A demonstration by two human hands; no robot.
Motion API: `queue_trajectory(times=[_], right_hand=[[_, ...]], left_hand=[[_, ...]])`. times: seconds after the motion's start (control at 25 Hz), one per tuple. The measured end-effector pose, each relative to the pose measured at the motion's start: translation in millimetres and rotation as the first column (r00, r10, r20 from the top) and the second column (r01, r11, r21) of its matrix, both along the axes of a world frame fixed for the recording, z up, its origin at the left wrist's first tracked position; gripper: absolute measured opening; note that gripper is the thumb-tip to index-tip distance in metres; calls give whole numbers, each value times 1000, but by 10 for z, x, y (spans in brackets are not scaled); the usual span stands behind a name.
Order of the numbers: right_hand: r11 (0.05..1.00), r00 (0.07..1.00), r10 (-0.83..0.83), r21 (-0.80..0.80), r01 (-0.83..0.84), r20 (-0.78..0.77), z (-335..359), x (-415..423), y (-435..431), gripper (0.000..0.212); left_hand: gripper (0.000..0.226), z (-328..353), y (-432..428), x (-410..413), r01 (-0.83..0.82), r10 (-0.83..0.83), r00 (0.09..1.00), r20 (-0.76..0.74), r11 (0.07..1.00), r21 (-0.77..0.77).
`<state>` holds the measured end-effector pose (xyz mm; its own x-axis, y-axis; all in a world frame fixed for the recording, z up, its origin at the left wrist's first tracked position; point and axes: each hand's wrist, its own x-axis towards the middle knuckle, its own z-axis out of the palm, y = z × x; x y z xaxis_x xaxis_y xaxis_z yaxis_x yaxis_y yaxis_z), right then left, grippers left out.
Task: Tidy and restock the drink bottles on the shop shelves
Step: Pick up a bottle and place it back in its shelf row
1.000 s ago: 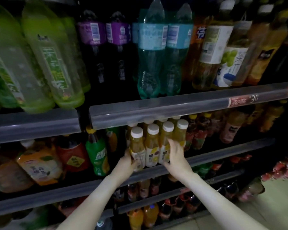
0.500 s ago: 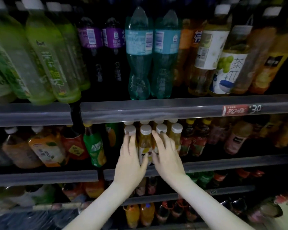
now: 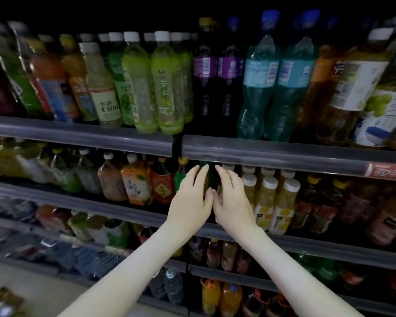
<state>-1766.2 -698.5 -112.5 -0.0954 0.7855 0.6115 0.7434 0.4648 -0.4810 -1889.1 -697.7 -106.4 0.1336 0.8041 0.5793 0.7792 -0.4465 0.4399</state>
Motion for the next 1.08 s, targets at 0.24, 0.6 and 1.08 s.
queue_trajectory(times=[0.24, 0.6, 1.08], right_hand=[[891, 927, -309, 275, 360, -213, 794, 473, 150, 53], [636, 597, -763, -117, 763, -248, 1444, 2171, 403, 86], [762, 628, -541, -11, 647, -559, 1290, 2478, 333, 83]], left_hand=[[54, 593, 204, 122, 192, -175, 980, -98, 961, 197], [69, 1005, 575, 1018, 190, -122, 963, -240, 939, 287], [64, 785, 598, 1278, 65, -3, 975, -223, 960, 273]])
